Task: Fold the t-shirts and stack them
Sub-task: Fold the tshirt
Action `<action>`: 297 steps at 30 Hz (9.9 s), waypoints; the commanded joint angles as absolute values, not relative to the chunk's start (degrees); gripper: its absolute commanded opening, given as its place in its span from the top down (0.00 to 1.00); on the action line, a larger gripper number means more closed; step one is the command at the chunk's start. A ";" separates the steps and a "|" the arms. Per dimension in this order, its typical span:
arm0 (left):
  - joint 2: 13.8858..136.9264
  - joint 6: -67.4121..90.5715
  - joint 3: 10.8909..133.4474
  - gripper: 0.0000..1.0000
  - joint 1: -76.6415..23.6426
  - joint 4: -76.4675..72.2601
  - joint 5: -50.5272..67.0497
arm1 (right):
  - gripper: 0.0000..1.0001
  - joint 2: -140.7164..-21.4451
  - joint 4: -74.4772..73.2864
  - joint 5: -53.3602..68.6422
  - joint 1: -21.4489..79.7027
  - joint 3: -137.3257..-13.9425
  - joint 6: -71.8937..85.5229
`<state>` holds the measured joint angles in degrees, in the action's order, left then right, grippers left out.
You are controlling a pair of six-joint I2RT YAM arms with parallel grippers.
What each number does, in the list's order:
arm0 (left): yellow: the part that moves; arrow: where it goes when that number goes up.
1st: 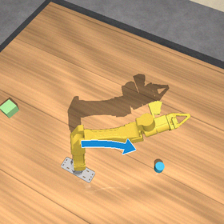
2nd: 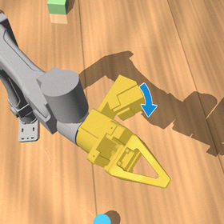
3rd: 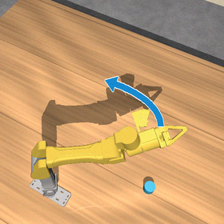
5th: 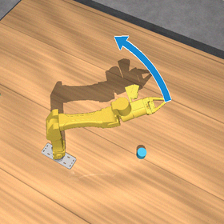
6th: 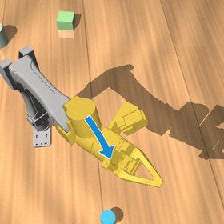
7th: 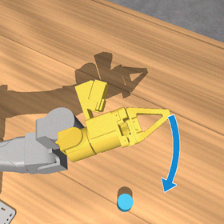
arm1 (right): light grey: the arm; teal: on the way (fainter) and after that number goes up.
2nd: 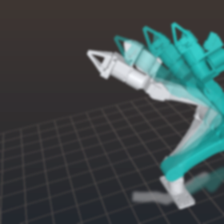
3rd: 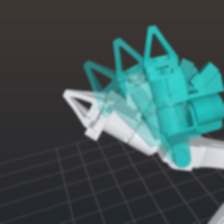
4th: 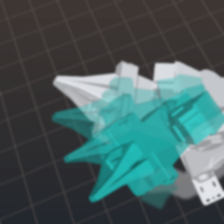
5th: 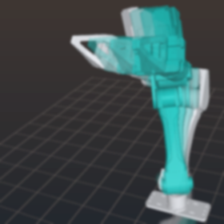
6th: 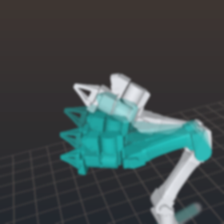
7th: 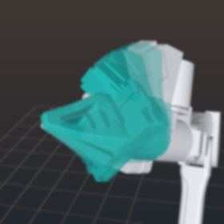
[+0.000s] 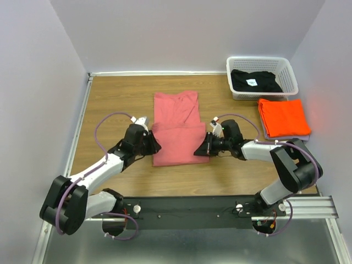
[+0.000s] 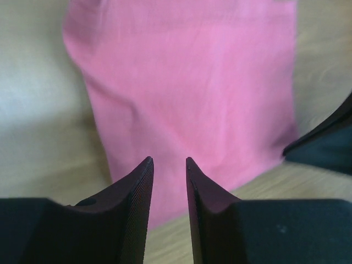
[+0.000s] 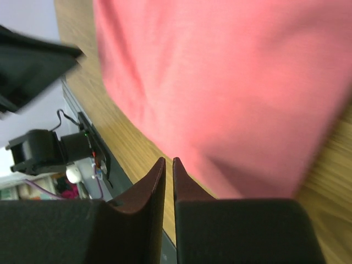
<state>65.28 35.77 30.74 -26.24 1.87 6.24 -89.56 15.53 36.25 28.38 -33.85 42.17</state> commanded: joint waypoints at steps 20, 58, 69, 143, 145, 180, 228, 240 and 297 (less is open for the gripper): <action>62.67 44.82 27.59 0.75 -25.75 8.61 4.22 | 0.82 -85.34 9.76 34.89 18.81 -35.33 38.67; 65.57 30.59 43.41 0.29 -13.01 18.53 -2.19 | 0.39 -88.25 -25.47 7.76 24.93 -52.21 31.11; 63.28 32.78 44.39 0.27 -18.80 25.40 -5.10 | 0.40 -89.91 -36.56 -9.40 36.74 -52.82 36.65; 80.59 40.87 45.53 0.42 -38.06 32.52 -9.50 | 1.00 -96.15 -30.32 -6.94 45.97 -51.15 35.95; 81.73 40.61 45.61 0.43 -38.06 31.64 -8.44 | 1.00 -95.89 -30.24 -6.94 45.88 -50.72 35.95; 62.91 47.29 51.58 1.00 -54.32 57.91 1.94 | 1.00 -77.86 -71.09 6.78 48.34 -66.42 28.22; 77.35 18.02 68.73 1.00 -18.98 38.06 20.55 | 1.00 -108.29 -68.82 24.78 27.60 -107.33 14.50; 58.90 22.58 49.76 1.00 -28.55 41.04 22.59 | 1.00 -87.20 -62.40 36.03 28.56 -74.72 16.52; 101.31 21.18 68.28 1.00 -10.64 14.77 31.12 | 1.00 -117.24 -47.82 41.93 10.81 -85.79 16.96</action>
<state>96.25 23.24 64.77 -11.31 18.57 31.73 -115.22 -50.15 44.60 12.12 -85.17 16.51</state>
